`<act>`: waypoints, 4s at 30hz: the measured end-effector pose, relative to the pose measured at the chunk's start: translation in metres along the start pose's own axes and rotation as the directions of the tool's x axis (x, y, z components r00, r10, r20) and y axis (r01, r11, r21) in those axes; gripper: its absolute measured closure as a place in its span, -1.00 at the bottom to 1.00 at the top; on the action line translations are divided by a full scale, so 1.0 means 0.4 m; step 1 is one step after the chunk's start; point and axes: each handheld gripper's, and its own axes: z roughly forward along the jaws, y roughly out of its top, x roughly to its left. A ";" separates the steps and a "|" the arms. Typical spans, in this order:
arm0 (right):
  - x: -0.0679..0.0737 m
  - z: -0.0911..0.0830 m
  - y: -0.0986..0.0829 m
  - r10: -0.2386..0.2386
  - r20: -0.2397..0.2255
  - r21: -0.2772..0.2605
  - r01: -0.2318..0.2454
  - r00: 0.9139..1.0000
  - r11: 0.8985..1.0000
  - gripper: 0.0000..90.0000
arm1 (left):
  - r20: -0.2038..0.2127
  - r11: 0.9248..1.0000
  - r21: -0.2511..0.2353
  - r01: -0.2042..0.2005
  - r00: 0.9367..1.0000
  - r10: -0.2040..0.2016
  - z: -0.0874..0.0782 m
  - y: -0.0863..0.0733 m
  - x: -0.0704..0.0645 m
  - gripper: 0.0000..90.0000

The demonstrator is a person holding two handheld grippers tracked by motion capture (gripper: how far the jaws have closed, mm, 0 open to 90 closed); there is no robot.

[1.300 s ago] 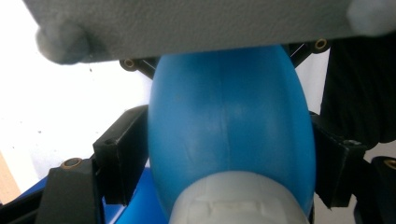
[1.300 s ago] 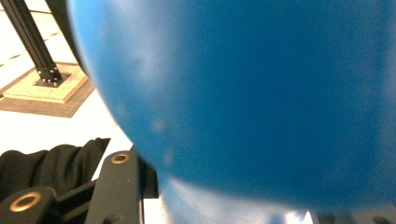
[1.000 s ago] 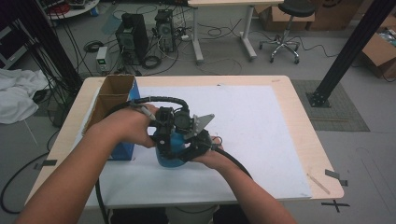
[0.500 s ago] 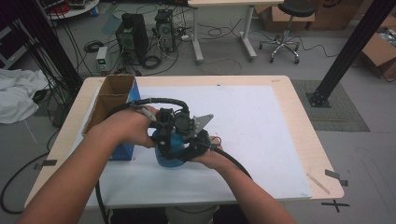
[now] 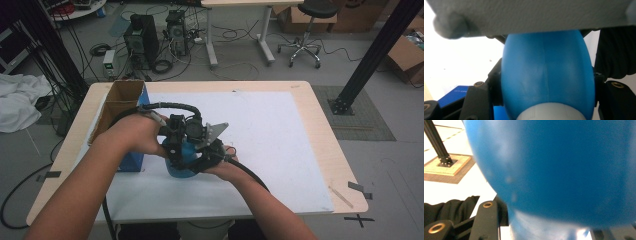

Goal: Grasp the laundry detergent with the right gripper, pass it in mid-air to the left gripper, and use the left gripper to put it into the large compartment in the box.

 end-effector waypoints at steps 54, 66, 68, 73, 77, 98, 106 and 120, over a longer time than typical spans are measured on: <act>-0.013 -0.136 0.029 0.061 -0.002 0.174 -0.060 0.998 0.983 -1.00 | 0.039 0.994 0.019 0.108 0.993 -0.108 -0.076 -0.025 0.034 -0.14; -0.028 -0.252 0.062 0.029 -0.009 0.475 -0.022 1.000 0.880 -1.00 | 0.099 0.961 0.053 0.271 0.956 -0.276 -0.132 -0.062 0.087 -0.14; -0.027 -0.264 0.062 0.024 -0.009 0.520 -0.016 1.000 0.854 -1.00 | 0.106 0.948 0.057 0.314 0.942 -0.319 -0.141 -0.069 0.099 -0.14; -0.017 -0.290 0.065 0.010 -0.025 0.605 0.007 1.000 0.796 -1.00 | 0.109 0.897 0.047 0.439 0.891 -0.441 -0.174 -0.090 0.126 -0.14; -0.013 -0.311 0.067 0.015 -0.025 0.646 0.005 1.000 0.763 -1.00 | 0.123 0.856 0.049 0.515 0.847 -0.516 -0.201 -0.110 0.146 -0.14; 0.013 -0.367 0.090 -0.021 -0.084 0.788 0.079 0.996 0.611 -1.00 | 0.124 0.551 0.082 0.830 0.540 -0.832 -0.338 -0.288 0.226 -0.14; 0.018 -0.375 0.090 -0.030 -0.095 0.795 0.094 0.995 0.599 -1.00 | 0.114 0.405 0.101 0.909 0.394 -0.912 -0.364 -0.352 0.243 -0.14; 0.009 -0.407 0.090 -0.029 -0.076 0.810 0.079 0.997 0.581 -1.00 | 0.066 0.132 0.103 0.986 0.126 -0.990 -0.358 -0.477 0.263 -0.14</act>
